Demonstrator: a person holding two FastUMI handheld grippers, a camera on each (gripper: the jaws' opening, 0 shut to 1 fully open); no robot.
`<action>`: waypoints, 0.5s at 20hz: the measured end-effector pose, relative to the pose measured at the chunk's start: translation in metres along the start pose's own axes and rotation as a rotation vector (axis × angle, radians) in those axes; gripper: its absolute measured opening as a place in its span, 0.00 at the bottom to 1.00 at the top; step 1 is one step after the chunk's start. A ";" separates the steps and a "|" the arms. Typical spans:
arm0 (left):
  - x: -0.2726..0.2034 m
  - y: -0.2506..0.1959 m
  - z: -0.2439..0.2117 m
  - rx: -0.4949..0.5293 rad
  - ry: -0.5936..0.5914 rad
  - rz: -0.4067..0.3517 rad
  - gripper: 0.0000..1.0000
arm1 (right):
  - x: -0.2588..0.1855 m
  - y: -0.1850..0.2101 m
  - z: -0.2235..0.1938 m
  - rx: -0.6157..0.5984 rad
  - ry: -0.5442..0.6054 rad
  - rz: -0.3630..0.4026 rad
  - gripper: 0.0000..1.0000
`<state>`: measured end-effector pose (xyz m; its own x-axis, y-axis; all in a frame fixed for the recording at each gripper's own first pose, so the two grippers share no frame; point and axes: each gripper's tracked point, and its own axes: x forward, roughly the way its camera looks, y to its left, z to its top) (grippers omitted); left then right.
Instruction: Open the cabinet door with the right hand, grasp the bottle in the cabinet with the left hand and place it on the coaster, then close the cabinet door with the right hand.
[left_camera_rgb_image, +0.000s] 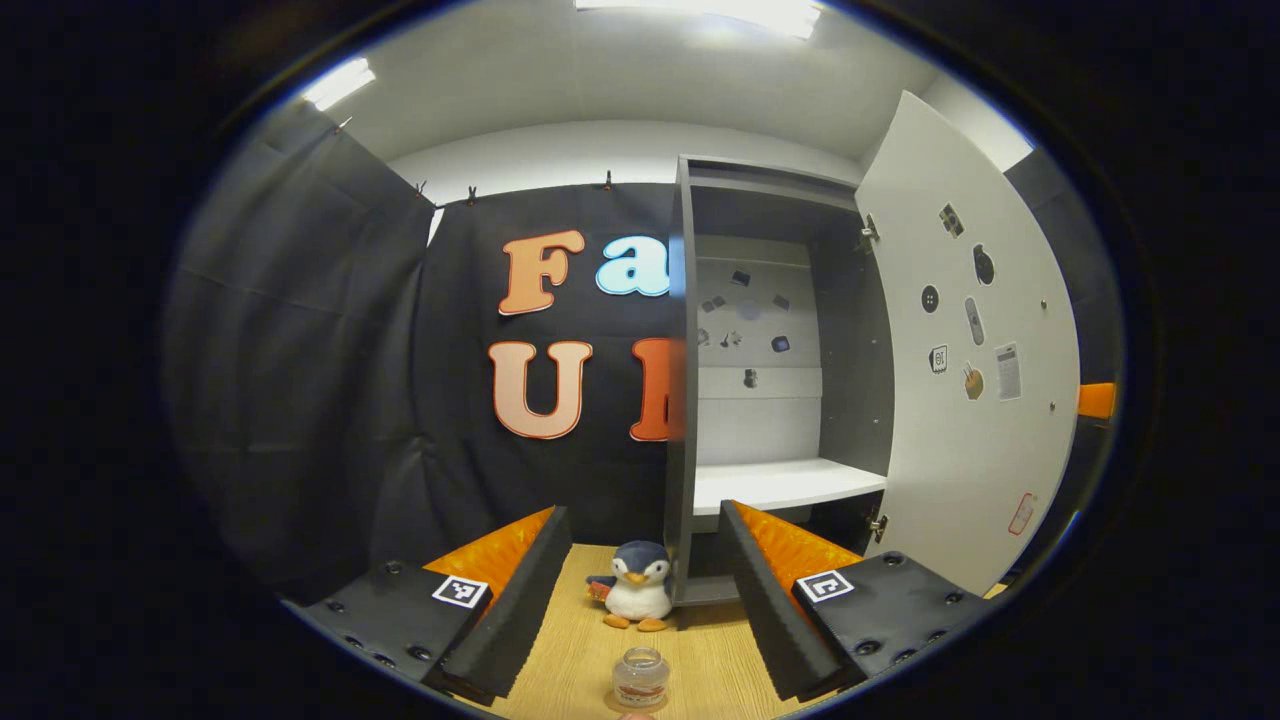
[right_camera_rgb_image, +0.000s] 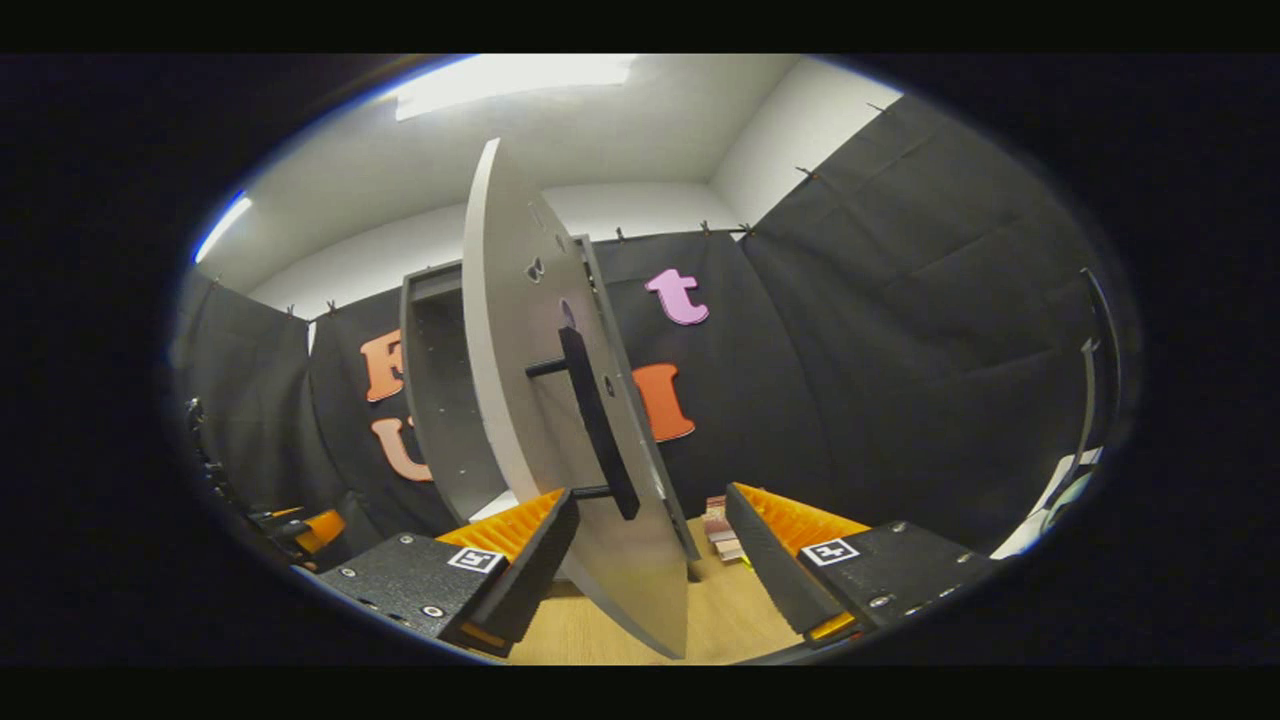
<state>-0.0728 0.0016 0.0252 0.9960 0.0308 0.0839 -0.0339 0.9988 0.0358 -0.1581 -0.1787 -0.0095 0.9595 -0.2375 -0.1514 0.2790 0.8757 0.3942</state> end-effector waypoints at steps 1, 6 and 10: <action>0.002 0.005 -0.002 -0.012 0.003 -0.003 0.96 | 0.003 0.014 -0.004 -0.003 0.007 0.018 0.93; 0.015 0.042 -0.015 -0.007 0.021 -0.001 0.98 | 0.026 0.091 -0.026 -0.027 0.031 0.105 0.93; 0.018 0.078 -0.021 0.015 0.020 0.028 0.96 | 0.059 0.149 -0.031 -0.098 0.007 0.147 0.94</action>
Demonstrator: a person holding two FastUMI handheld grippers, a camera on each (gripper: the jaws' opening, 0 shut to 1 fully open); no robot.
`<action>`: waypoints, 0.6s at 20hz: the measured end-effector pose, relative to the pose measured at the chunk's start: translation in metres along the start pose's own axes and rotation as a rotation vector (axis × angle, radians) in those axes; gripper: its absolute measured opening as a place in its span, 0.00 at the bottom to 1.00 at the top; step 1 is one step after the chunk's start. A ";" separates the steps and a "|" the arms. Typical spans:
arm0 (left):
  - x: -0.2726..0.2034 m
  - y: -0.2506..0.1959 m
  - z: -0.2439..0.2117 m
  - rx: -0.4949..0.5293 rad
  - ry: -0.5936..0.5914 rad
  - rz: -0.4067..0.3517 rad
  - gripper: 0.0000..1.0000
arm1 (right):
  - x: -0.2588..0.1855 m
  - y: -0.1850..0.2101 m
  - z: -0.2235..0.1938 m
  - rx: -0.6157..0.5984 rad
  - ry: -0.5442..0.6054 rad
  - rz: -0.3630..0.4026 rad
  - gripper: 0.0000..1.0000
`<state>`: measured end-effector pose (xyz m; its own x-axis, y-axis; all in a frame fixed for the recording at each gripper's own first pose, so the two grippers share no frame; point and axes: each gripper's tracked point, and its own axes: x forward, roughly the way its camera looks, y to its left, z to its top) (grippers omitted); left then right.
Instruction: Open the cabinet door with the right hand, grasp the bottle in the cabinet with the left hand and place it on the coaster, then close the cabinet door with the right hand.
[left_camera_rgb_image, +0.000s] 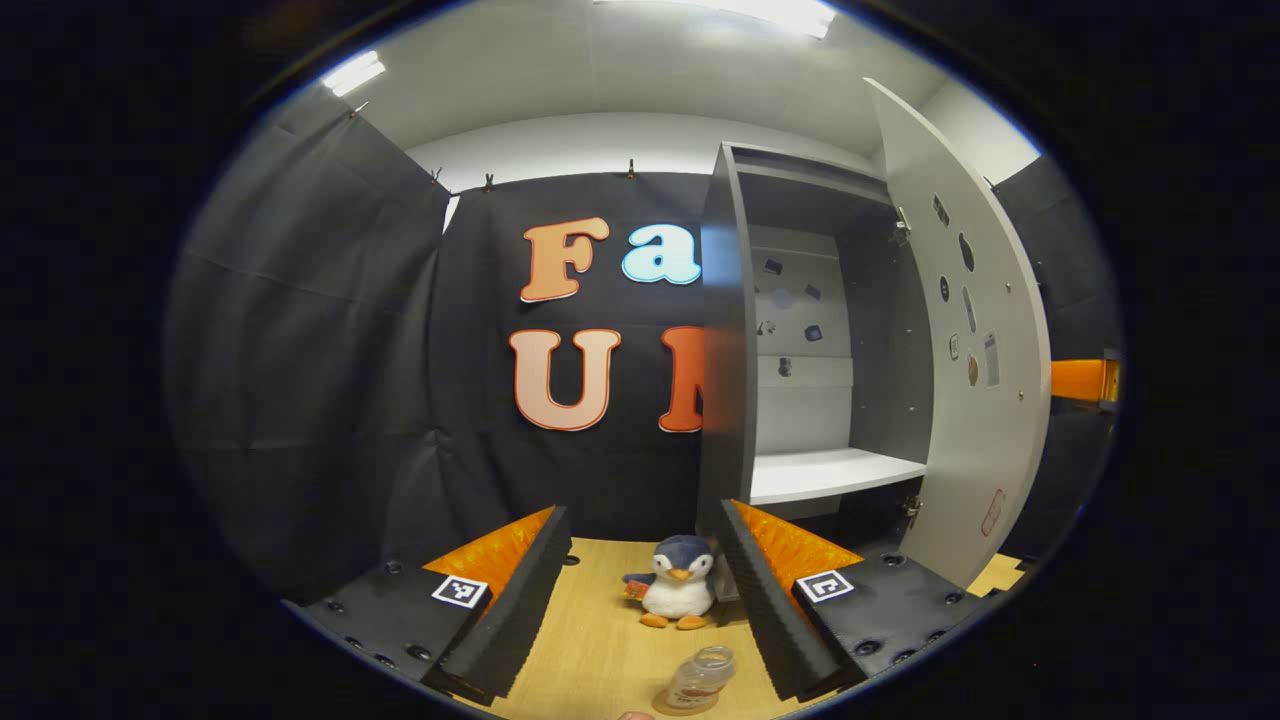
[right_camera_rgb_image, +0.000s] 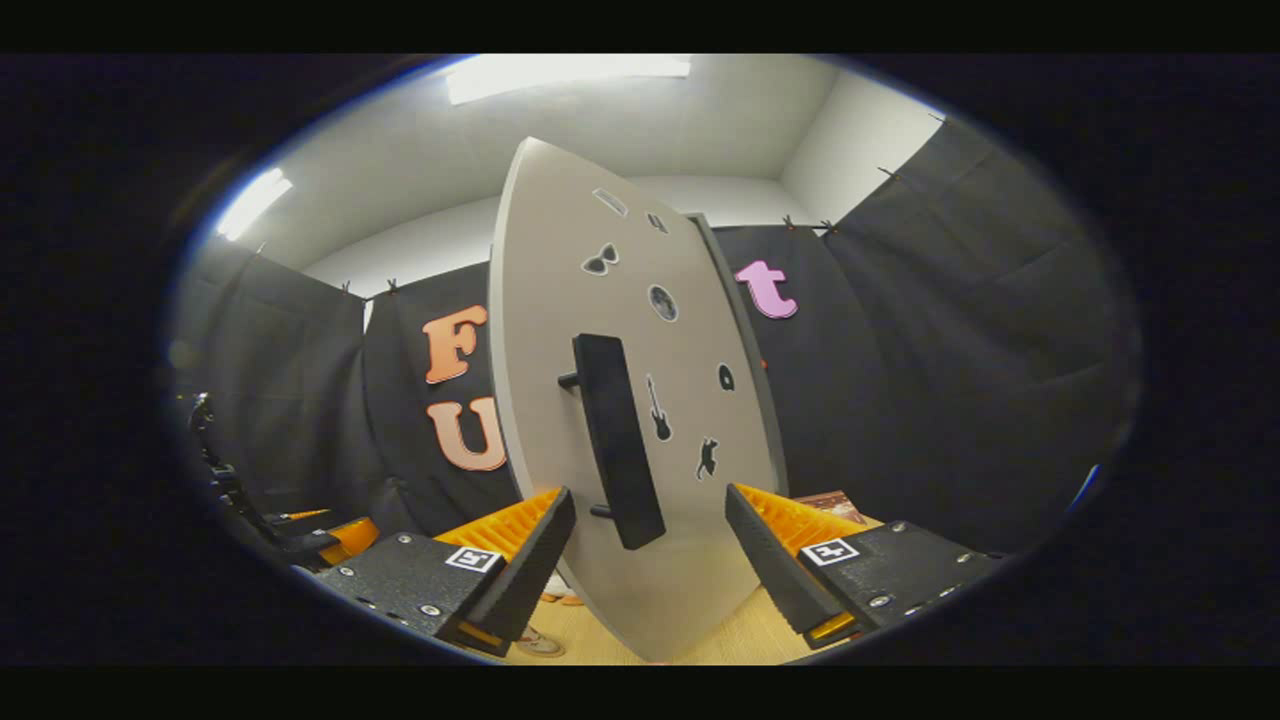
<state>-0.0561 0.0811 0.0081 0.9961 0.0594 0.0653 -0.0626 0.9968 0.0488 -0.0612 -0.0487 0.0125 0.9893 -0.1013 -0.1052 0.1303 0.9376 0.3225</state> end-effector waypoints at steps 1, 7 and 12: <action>0.001 0.008 -0.002 -0.005 0.002 0.006 0.96 | 0.011 0.005 -0.004 -0.045 0.006 -0.018 0.94; 0.009 0.040 -0.004 -0.024 -0.002 0.026 0.96 | 0.070 0.052 -0.010 -0.235 -0.016 0.012 0.97; 0.014 0.053 -0.005 -0.033 -0.001 0.021 0.96 | 0.097 0.063 -0.003 -0.263 -0.050 -0.024 0.96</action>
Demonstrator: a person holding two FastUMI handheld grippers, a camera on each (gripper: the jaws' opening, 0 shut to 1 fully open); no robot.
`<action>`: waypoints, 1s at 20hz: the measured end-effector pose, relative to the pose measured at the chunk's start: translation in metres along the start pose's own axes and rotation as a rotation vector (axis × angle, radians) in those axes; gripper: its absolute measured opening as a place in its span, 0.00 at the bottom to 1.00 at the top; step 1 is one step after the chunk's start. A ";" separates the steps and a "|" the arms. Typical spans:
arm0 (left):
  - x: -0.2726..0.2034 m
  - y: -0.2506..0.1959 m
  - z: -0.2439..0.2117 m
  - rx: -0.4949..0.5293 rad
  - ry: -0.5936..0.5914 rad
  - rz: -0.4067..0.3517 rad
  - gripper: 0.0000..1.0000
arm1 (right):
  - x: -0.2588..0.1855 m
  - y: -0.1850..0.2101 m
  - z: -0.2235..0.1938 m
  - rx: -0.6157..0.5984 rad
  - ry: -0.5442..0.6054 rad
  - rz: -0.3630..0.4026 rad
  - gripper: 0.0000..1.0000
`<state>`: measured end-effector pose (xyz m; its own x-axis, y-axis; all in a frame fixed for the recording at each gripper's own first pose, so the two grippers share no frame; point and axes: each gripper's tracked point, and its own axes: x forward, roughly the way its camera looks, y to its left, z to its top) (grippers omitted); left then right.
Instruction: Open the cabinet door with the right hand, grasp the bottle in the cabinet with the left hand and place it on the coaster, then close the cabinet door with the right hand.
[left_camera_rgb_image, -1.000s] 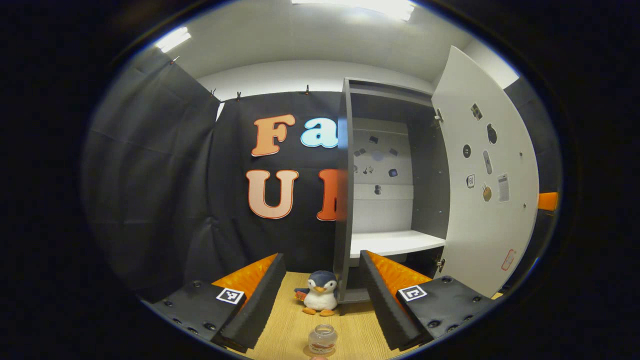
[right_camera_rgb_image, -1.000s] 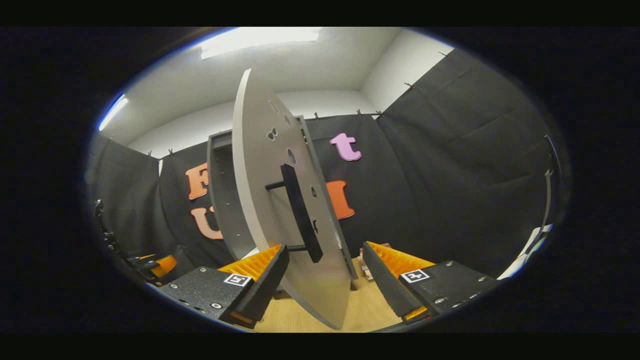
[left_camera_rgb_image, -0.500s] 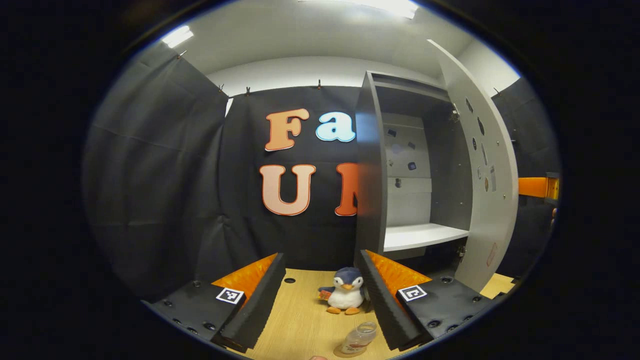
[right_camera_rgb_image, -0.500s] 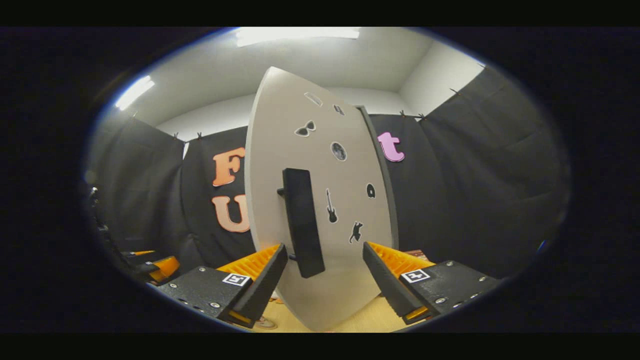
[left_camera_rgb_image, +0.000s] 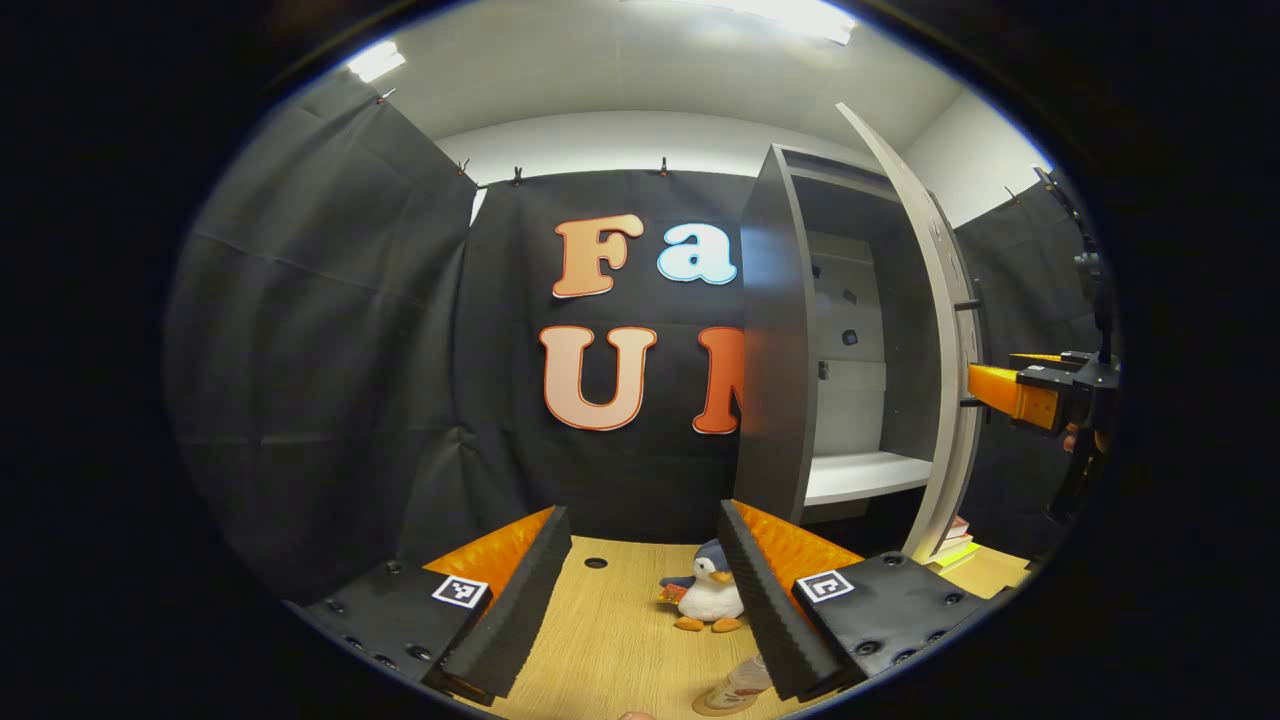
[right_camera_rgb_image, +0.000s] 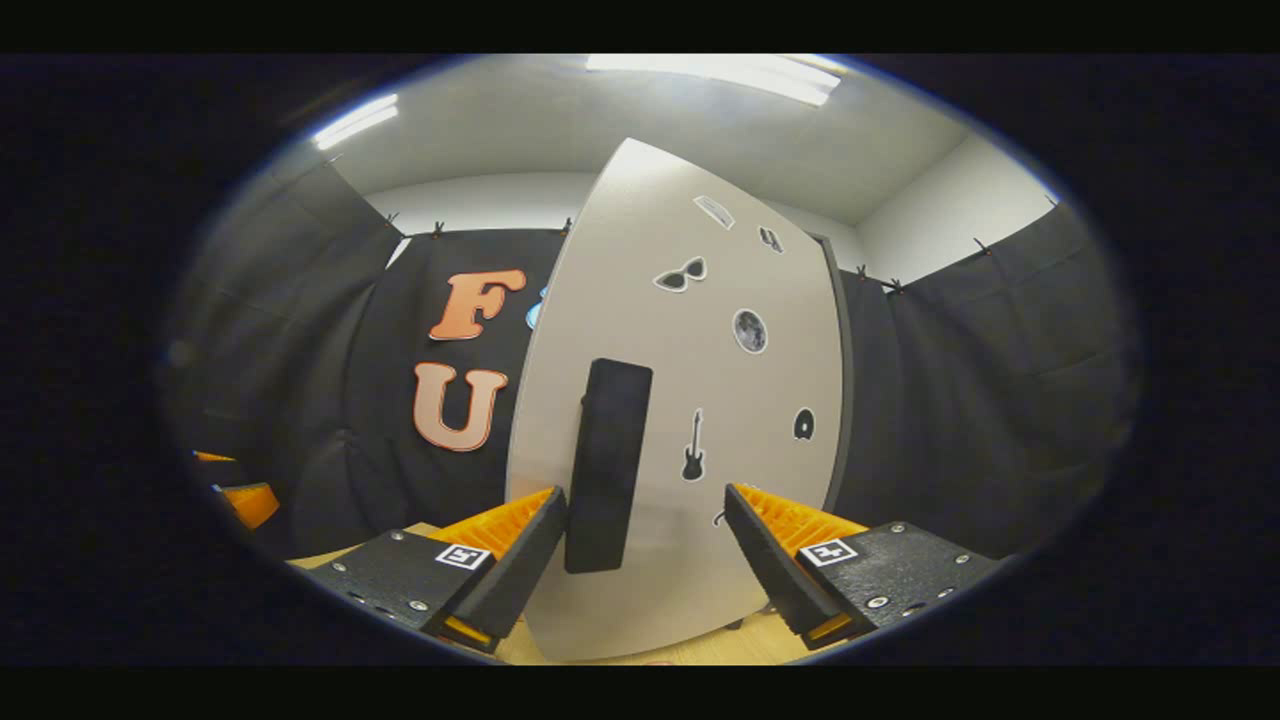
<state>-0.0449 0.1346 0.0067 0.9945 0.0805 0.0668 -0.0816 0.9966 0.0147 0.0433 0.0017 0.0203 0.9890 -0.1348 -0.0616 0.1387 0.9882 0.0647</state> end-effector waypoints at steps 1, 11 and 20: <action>0.002 0.002 0.000 -0.003 -0.002 -0.002 0.96 | 0.002 0.000 0.002 0.008 -0.009 -0.004 1.00; 0.029 0.008 0.001 -0.006 -0.017 -0.033 0.96 | 0.035 0.024 -0.005 0.125 0.014 0.052 0.87; 0.052 0.000 -0.023 -0.035 0.013 -0.048 0.96 | 0.081 0.038 -0.021 0.125 0.064 0.118 0.94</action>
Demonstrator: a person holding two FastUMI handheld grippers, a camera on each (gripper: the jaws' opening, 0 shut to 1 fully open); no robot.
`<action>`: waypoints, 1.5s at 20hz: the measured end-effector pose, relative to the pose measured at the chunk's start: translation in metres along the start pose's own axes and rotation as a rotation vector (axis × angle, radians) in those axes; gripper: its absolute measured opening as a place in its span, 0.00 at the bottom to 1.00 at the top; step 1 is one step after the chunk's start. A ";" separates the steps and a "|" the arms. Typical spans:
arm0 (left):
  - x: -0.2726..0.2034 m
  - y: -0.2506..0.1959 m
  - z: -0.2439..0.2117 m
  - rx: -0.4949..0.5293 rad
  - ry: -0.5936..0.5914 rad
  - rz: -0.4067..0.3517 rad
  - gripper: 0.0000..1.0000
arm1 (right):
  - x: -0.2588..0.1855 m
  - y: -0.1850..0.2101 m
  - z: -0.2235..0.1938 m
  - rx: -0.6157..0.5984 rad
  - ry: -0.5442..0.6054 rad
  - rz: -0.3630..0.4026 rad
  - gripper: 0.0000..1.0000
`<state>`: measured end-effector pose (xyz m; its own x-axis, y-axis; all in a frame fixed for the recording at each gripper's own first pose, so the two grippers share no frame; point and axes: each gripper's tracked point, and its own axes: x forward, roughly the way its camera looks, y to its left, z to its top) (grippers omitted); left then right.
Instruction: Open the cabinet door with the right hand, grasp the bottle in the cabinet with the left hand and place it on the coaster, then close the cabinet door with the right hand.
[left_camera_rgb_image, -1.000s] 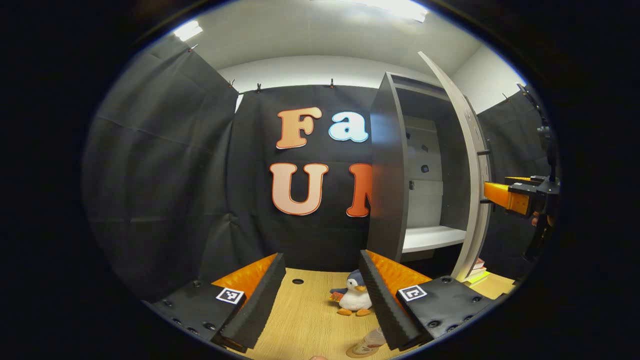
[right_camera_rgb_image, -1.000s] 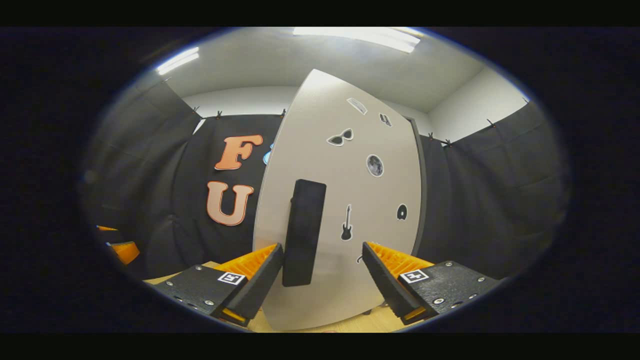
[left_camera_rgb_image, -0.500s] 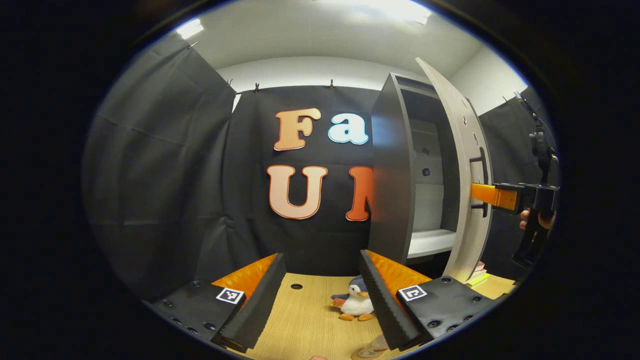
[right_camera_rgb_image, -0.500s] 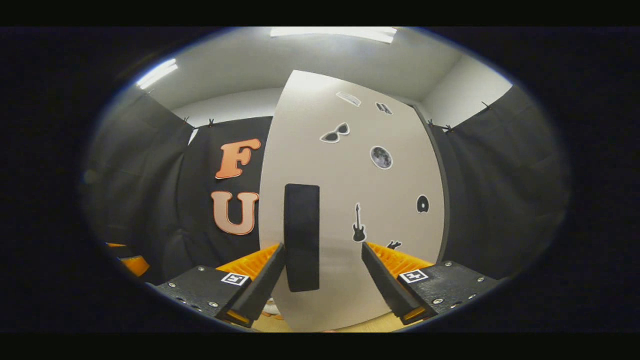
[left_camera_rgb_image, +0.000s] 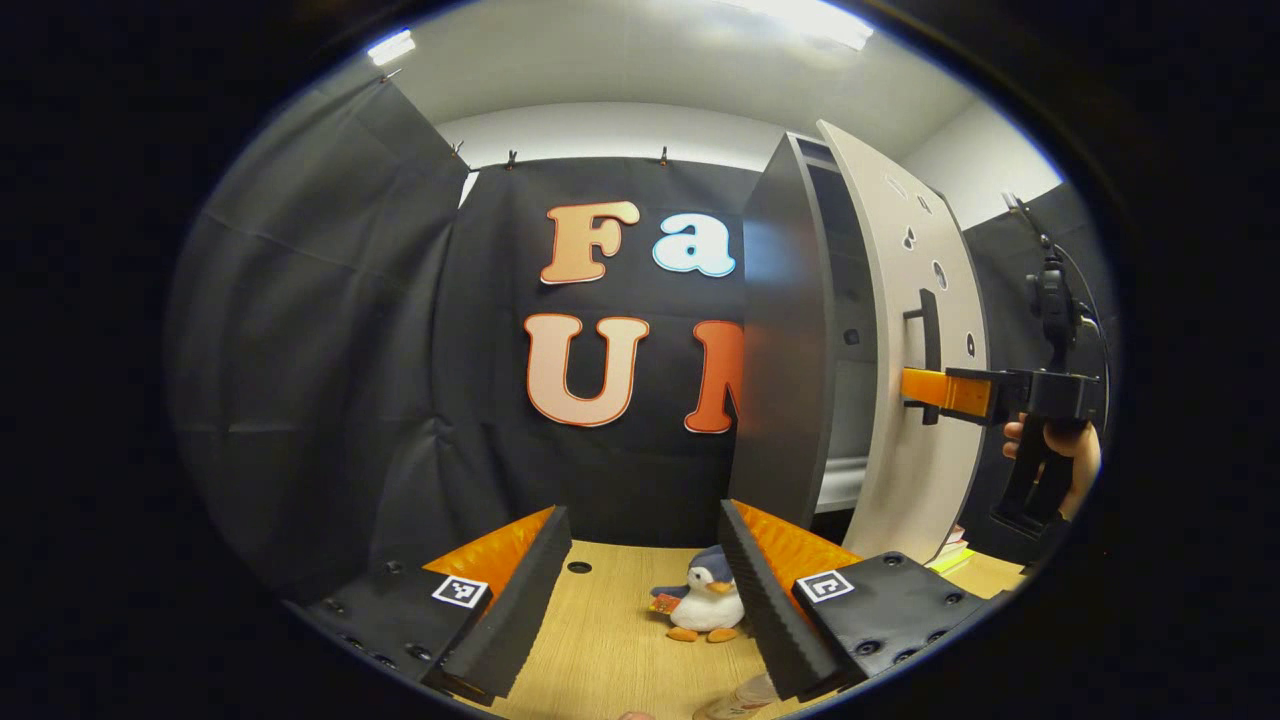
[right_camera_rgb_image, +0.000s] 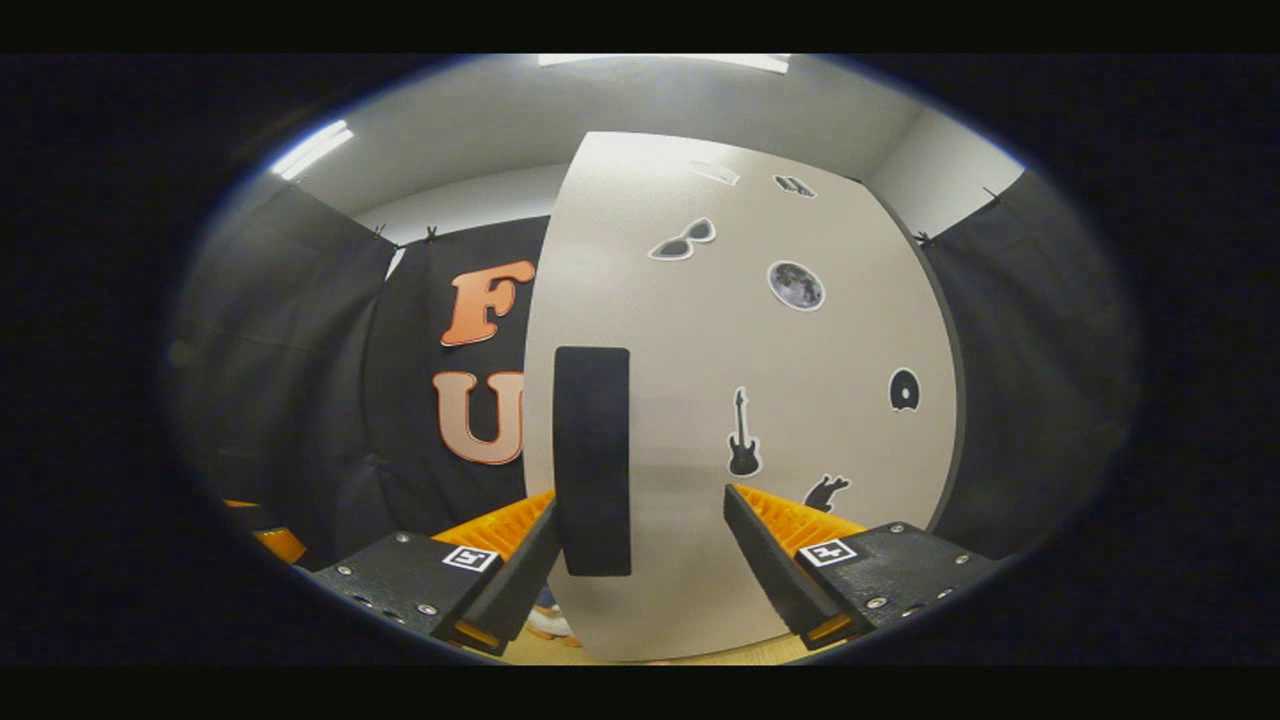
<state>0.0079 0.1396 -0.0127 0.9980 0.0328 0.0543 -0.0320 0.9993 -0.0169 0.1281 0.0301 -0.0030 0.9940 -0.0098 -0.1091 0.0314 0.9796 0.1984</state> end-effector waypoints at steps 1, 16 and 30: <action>0.002 -0.001 -0.001 0.002 0.002 0.002 0.96 | 0.005 0.001 -0.001 -0.003 0.003 0.005 0.94; 0.017 -0.001 -0.006 0.017 0.029 0.033 0.96 | 0.065 0.010 -0.013 -0.103 0.017 0.002 0.95; -0.002 -0.013 -0.007 0.007 0.032 0.079 0.98 | 0.033 0.030 0.005 -0.111 -0.025 0.123 0.95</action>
<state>0.0065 0.1263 -0.0194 0.9936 0.1114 0.0210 -0.1112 0.9937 -0.0125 0.1619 0.0582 0.0038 0.9920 0.1079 -0.0657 -0.1010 0.9899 0.0995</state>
